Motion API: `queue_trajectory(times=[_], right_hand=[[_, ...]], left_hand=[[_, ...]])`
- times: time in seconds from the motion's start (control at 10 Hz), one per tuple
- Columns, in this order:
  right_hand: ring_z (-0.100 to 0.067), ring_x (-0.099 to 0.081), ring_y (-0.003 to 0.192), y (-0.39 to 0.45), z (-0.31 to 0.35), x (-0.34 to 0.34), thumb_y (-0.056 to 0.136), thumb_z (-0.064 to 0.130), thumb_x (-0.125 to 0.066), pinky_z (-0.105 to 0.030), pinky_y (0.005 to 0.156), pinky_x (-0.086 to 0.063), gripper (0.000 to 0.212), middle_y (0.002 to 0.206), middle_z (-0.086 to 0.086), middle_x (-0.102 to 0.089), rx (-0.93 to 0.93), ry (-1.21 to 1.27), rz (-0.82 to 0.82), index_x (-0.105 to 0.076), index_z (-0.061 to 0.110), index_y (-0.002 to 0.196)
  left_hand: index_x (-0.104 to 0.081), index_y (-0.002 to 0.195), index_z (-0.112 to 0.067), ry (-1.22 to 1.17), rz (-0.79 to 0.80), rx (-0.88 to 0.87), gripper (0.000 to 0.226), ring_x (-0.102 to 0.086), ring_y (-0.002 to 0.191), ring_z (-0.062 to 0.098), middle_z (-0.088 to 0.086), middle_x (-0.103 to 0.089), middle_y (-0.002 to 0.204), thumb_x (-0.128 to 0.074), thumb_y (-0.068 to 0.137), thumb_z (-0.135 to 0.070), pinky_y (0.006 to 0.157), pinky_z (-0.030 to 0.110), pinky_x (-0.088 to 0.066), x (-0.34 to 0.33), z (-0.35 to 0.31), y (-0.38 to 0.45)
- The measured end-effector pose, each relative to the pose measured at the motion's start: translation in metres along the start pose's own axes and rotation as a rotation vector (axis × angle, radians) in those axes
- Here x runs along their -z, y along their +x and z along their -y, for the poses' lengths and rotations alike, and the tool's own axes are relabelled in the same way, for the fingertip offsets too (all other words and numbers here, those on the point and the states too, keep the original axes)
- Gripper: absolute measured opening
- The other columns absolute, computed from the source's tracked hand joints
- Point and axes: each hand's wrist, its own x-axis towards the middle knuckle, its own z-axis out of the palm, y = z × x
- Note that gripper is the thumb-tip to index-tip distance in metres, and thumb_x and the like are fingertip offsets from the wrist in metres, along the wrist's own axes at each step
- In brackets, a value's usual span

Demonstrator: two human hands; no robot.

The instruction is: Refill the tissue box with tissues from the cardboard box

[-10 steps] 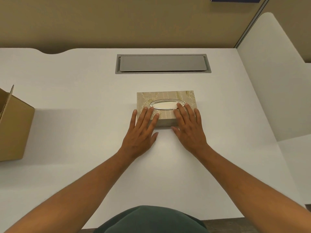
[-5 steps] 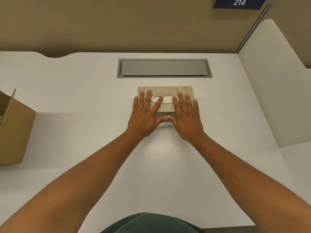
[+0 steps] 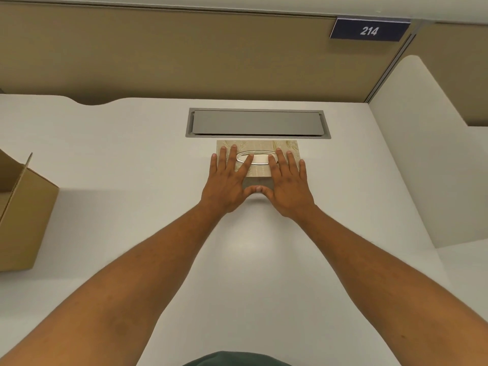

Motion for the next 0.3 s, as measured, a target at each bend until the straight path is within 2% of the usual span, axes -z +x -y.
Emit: queue_trajectory(times=[0.1, 0.2, 0.3], right_hand=[[-0.035, 0.004, 0.166, -0.001, 0.002, 0.008, 0.098, 0.077, -0.029, -0.058, 0.132, 0.0, 0.098, 0.179, -0.011, 0.004, -0.008, -0.029, 0.068, -0.005, 0.016, 0.171], [-0.034, 0.006, 0.166, -0.001, 0.0, 0.019, 0.104, 0.07, -0.029, -0.057, 0.132, -0.001, 0.091, 0.18, -0.009, 0.006, 0.017, -0.011, 0.083, 0.0, 0.016, 0.171], [-0.03, 0.005, 0.166, 0.0, -0.004, 0.042, 0.108, 0.061, -0.03, -0.055, 0.133, 0.0, 0.084, 0.18, -0.007, 0.004, 0.058, 0.001, -0.03, -0.001, 0.015, 0.171]], left_hand=[[-0.012, 0.172, -0.029, -0.015, 0.06, 0.002, 0.099, 0.0, 0.166, 0.048, 0.022, -0.004, 0.18, -0.029, 0.093, -0.086, 0.132, 0.063, -0.001, 0.005, 0.0, -0.001], [-0.001, 0.172, -0.028, -0.041, 0.064, -0.035, 0.102, 0.005, 0.167, 0.044, 0.019, 0.004, 0.181, -0.02, 0.092, -0.088, 0.133, 0.064, -0.001, 0.02, 0.004, -0.004], [0.0, 0.172, -0.023, 0.038, -0.074, -0.112, 0.098, 0.003, 0.168, 0.04, 0.018, 0.001, 0.182, -0.012, 0.097, -0.084, 0.132, 0.068, -0.007, 0.042, 0.015, -0.008]])
